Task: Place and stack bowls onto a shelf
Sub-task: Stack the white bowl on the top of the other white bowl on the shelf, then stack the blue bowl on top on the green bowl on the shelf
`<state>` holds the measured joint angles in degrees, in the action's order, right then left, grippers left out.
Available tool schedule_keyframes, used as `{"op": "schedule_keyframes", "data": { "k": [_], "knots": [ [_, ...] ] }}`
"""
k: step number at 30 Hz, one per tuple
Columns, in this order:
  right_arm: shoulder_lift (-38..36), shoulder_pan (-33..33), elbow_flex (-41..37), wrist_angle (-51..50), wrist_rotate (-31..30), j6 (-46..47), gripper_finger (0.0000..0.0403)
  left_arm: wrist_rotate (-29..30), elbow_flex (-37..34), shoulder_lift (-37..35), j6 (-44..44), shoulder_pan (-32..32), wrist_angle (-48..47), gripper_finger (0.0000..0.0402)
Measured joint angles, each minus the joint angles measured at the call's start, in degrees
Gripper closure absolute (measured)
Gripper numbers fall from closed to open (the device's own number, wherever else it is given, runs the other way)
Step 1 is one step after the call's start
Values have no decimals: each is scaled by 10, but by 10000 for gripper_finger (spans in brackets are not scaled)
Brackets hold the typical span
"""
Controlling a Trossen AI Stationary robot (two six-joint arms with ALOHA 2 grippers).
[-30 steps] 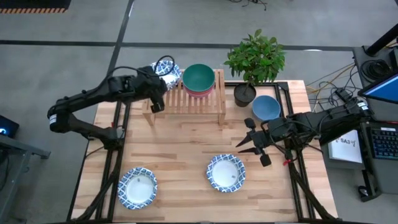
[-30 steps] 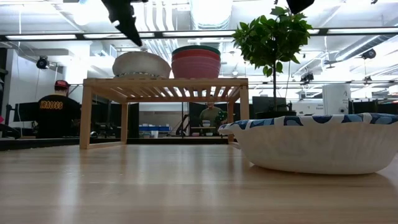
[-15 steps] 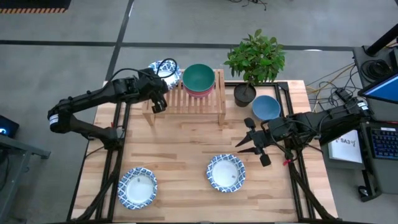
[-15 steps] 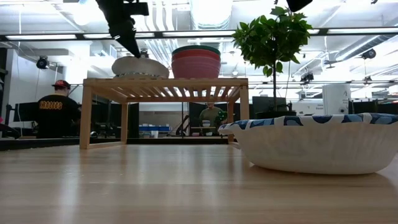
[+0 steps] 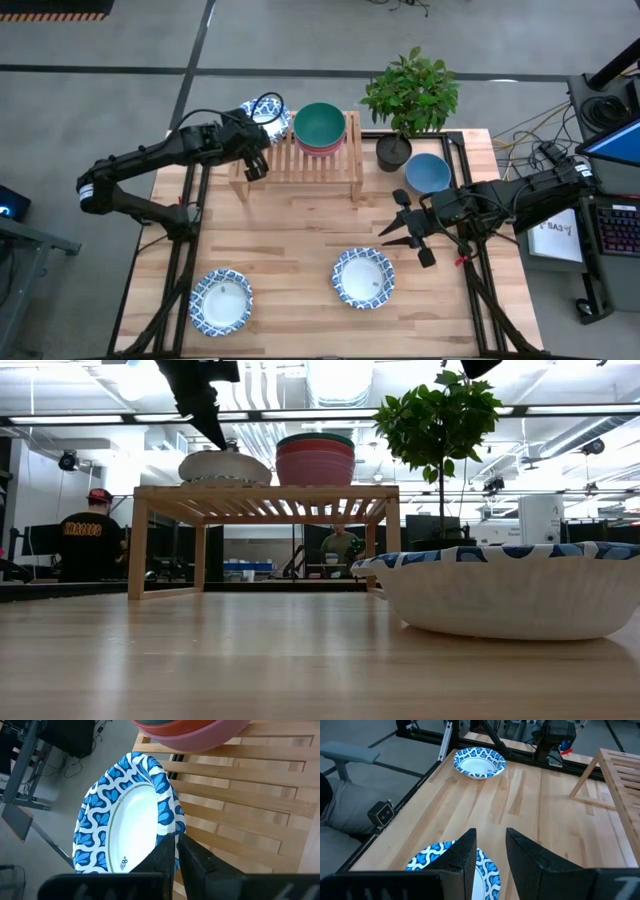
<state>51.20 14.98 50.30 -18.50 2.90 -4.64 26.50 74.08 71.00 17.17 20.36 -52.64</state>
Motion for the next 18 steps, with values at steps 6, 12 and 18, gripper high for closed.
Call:
{"op": "schedule_keyframes", "data": {
  "k": [6, 12, 18],
  "knots": [
    [0, 0, 0, 0, 0, 0, 309, 0, -1, 1, -17, 0, -2, 399],
    [0, 0, -3, 0, 0, 0, 309, -1, -17, 2, -31, 1, 0, 400],
    [0, 0, -5, 0, 0, 2, 309, -1, -44, 2, -45, 1, 6, 400]
  ]
}}
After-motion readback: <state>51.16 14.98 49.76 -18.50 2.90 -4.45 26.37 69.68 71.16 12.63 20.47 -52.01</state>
